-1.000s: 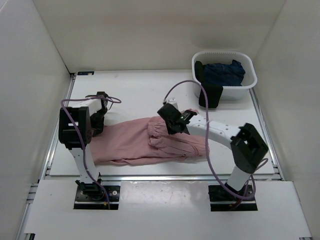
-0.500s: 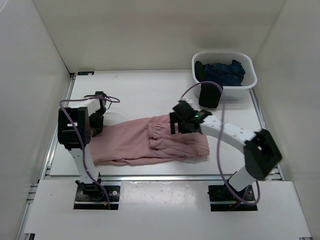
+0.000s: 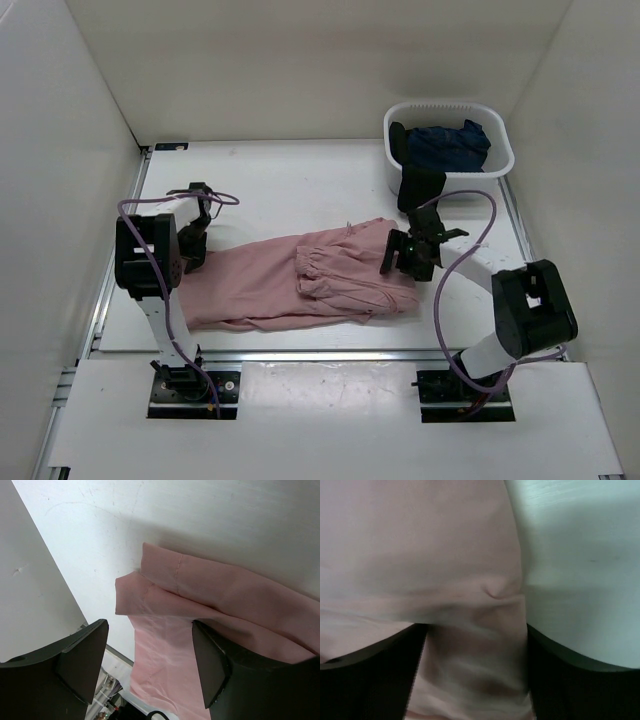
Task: Fold and stack the trousers
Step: Fold the trousers
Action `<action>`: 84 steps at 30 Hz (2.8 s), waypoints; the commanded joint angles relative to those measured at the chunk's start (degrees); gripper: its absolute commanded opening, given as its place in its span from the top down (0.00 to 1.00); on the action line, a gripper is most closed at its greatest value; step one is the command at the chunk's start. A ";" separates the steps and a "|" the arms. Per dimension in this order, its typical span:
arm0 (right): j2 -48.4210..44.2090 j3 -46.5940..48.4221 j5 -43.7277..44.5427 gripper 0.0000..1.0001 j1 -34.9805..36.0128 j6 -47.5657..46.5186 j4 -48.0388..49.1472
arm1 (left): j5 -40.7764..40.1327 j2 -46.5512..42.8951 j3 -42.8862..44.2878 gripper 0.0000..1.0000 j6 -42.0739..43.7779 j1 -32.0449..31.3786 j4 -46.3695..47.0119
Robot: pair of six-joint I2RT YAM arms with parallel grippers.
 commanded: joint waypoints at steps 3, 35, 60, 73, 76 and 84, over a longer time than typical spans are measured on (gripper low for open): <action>0.52 -3.19 -9.02 0.66 -3.43 0.83 3.09 | 2.86 -2.01 0.75 0.19 -1.06 0.23 0.77; 37.88 85.77 15.85 1.00 35.49 -5.85 -56.25 | 7.70 -3.94 12.35 0.00 -1.06 0.76 -5.66; 11.68 60.35 24.11 1.00 21.34 0.03 -42.00 | 51.96 -5.46 5.41 0.00 -1.06 -23.29 -7.69; 5.45 55.00 32.89 1.00 20.82 -6.36 -43.23 | 32.93 11.86 17.41 0.86 -1.06 -27.01 -2.58; 3.78 54.99 34.56 1.00 21.34 -11.99 -42.09 | 32.22 16.07 26.97 0.86 -1.06 -27.01 -4.15; 8.50 60.62 29.22 1.00 27.05 -23.52 -36.38 | 24.84 28.39 49.34 0.86 -1.06 -26.49 -8.38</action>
